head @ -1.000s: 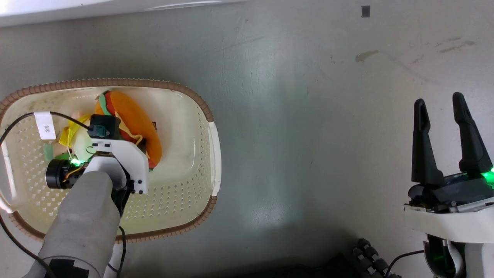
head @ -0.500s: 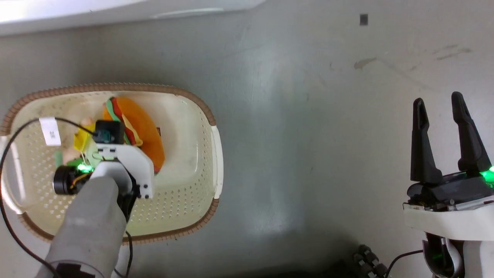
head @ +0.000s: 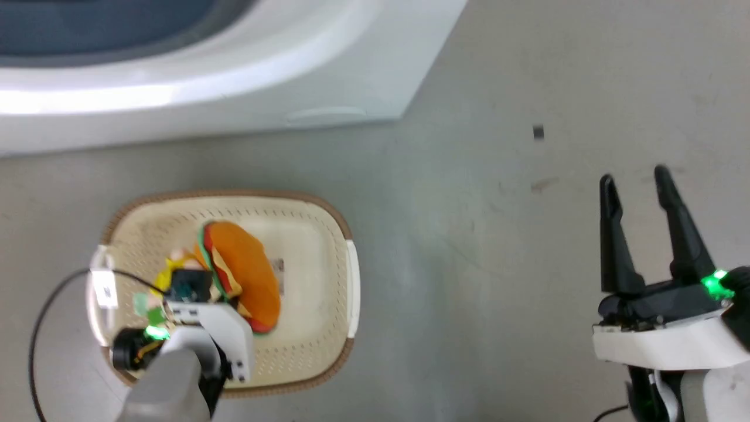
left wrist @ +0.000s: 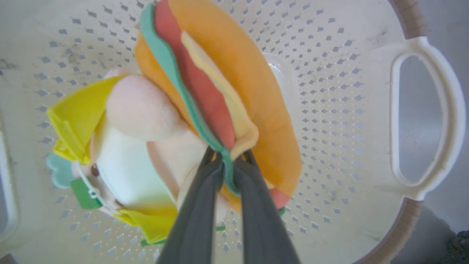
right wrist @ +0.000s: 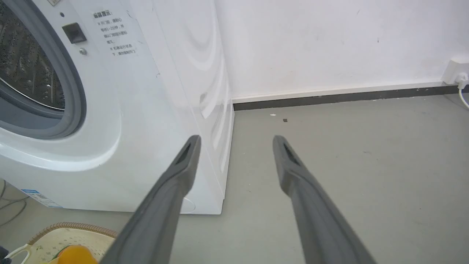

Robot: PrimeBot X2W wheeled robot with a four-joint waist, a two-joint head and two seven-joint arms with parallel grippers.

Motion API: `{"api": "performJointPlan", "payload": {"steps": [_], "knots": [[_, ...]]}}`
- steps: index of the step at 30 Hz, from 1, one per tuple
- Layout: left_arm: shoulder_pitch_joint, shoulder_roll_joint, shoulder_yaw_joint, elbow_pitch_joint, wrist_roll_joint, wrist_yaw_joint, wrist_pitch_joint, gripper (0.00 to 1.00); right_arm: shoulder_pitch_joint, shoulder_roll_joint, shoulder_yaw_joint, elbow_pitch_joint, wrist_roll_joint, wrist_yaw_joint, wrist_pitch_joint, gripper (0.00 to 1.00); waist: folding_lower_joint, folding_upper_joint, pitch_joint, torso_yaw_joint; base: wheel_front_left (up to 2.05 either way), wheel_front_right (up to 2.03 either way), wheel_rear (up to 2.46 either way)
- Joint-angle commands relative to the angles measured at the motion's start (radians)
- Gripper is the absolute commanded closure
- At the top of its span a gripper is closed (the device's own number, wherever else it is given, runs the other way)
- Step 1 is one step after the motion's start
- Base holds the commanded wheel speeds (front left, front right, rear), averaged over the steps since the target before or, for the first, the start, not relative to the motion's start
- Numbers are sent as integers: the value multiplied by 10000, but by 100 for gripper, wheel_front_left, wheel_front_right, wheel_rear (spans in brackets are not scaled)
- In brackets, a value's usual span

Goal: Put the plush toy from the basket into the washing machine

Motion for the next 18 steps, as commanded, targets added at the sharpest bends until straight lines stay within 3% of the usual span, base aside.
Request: {"api": "performJointPlan", "payload": {"steps": [1, 8, 18], "knots": [[217, -42, -41, -37, -31, -53, -124, 100, 150, -2, 39, 85, 36, 6, -44, 0, 0, 0, -879, 329, 0, 0, 0], [1300, -177, -306, -819, 19, -128, -361, 100, 483, -2, 150, 337, 105, 6, -44, 0, 0, 0, -2323, 690, 0, 0, 0], [3280, -42, 42, -4241, 321, 130, -371, 100, 1146, -2, 44, 558, 52, 6, -44, 0, 0, 0, -3984, 1261, 0, 0, 0]]}}
